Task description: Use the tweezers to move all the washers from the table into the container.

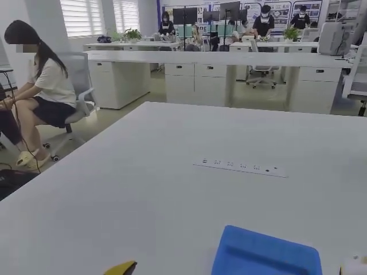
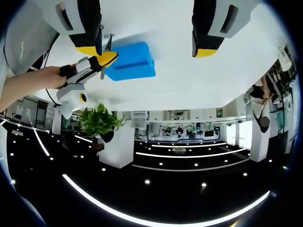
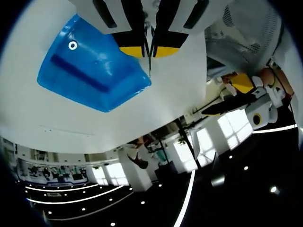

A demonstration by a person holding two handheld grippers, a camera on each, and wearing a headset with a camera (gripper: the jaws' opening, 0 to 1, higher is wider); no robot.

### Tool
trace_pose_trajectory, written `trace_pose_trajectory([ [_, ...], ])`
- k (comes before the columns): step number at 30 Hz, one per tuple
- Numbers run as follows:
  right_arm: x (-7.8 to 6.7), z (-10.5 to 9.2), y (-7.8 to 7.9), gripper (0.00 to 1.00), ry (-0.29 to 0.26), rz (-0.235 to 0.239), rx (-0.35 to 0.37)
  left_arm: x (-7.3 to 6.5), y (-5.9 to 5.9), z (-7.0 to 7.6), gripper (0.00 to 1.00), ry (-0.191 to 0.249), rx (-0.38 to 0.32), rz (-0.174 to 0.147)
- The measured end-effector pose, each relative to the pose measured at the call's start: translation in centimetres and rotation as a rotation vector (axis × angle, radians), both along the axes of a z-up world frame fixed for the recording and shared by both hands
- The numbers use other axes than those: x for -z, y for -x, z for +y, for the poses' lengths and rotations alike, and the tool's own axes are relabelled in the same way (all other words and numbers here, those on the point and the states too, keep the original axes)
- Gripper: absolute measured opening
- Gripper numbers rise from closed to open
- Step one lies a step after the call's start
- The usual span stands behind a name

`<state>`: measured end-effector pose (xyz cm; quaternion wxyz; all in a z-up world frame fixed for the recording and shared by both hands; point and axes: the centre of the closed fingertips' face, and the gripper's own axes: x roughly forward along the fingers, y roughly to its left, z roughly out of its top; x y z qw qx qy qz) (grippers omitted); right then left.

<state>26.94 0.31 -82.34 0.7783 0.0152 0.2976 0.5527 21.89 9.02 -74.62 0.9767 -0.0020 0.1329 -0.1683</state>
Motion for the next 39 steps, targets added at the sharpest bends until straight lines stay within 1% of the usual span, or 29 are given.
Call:
trace_pose_trajectory([
  [2, 0.2, 0.0, 0.1, 0.03, 0.02, -0.014, -0.012, 0.0, 0.0, 0.0, 0.79, -0.002, 0.001, 0.002],
  [3, 0.2, 0.0, 0.1, 0.03, 0.021, -0.026, -0.018, 0.1, 0.0, 0.0, 0.79, -0.005, 0.0, 0.004],
  [5, 0.1, 0.1, 0.3, 0.03, 0.024, -0.033, -0.028, 0.3, 0.0, 0.0, 0.78, -0.012, 0.002, 0.012],
  [6, 0.1, 0.2, 0.4, 0.03, 0.034, -0.051, -0.041, 0.3, 0.0, -0.1, 0.78, -0.013, 0.005, 0.014],
  [7, 0.1, 0.3, 0.5, 0.03, 0.037, -0.057, -0.05, 0.3, 0.0, -0.1, 0.78, -0.014, 0.006, 0.014],
  [14, 0.2, 0.8, 2.1, 0.04, 0.071, -0.124, -0.136, 0.4, 0.0, -0.1, 0.78, -0.02, 0.007, 0.019],
  [15, 0.3, 0.9, 2.2, 0.04, 0.082, -0.145, -0.15, 0.4, 0.0, -0.1, 0.77, -0.021, 0.007, 0.019],
  [16, 0.4, 0.9, 2.4, 0.04, 0.105, -0.181, -0.168, 0.5, 0.0, -0.1, 0.77, -0.022, 0.008, 0.021],
  [19, 0.7, 1.3, 2.9, 0.04, 0.144, -0.238, -0.225, 0.6, 0.0, -0.1, 0.77, -0.028, 0.011, 0.025],
  [20, 0.9, 1.4, 3.1, 0.04, 0.162, -0.27, -0.251, 0.6, 0.0, -0.1, 0.77, -0.029, 0.012, 0.026],
  [21, 1.0, 1.5, 3.2, 0.04, 0.175, -0.291, -0.265, 0.6, 0.0, -0.1, 0.77, -0.029, 0.012, 0.027],
  [22, 1.1, 1.6, 3.3, 0.04, 0.192, -0.326, -0.284, 0.6, 0.0, -0.1, 0.77, -0.029, 0.012, 0.027],
  [25, 1.2, 1.9, 3.6, 0.03, 0.203, -0.337, -0.285, 0.6, 0.0, -0.1, 0.77, -0.03, 0.009, 0.027],
  [26, 1.2, 1.8, 3.4, 0.03, 0.218, -0.36, -0.286, 0.7, 0.0, -0.1, 0.77, -0.03, 0.009, 0.027],
  [30, 1.3, 1.8, 3.6, 0.02, 0.246, -0.415, -0.293, 0.7, 0.0, -0.1, 0.76, -0.035, 0.012, 0.029],
  [31, 1.2, 1.8, 3.7, 0.02, 0.246, -0.415, -0.293, 0.7, 0.0, -0.1, 0.76, -0.034, 0.013, 0.03],
  [32, 1.1, 1.8, 3.8, 0.02, 0.242, -0.419, -0.292, 0.8, 0.0, -0.2, 0.76, -0.034, 0.014, 0.031],
  [34, 0.6, 1.8, 3.8, 0.02, 0.238, -0.442, -0.292, 0.8, 0.0, -0.1, 0.76, -0.036, 0.013, 0.031],
  [35, 0.0, 1.9, 3.7, 0.02, 0.231, -0.458, -0.289, 0.8, 0.0, -0.1, 0.76, -0.036, 0.012, 0.031],
  [37, -0.7, 2.0, 3.6, 0.02, 0.219, -0.466, -0.286, 0.8, 0.0, -0.1, 0.76, -0.036, 0.013, 0.032],
  [39, -1.2, 2.1, 3.5, 0.02, 0.215, -0.477, -0.286, 0.9, 0.1, -0.2, 0.76, -0.039, 0.018, 0.036],
])
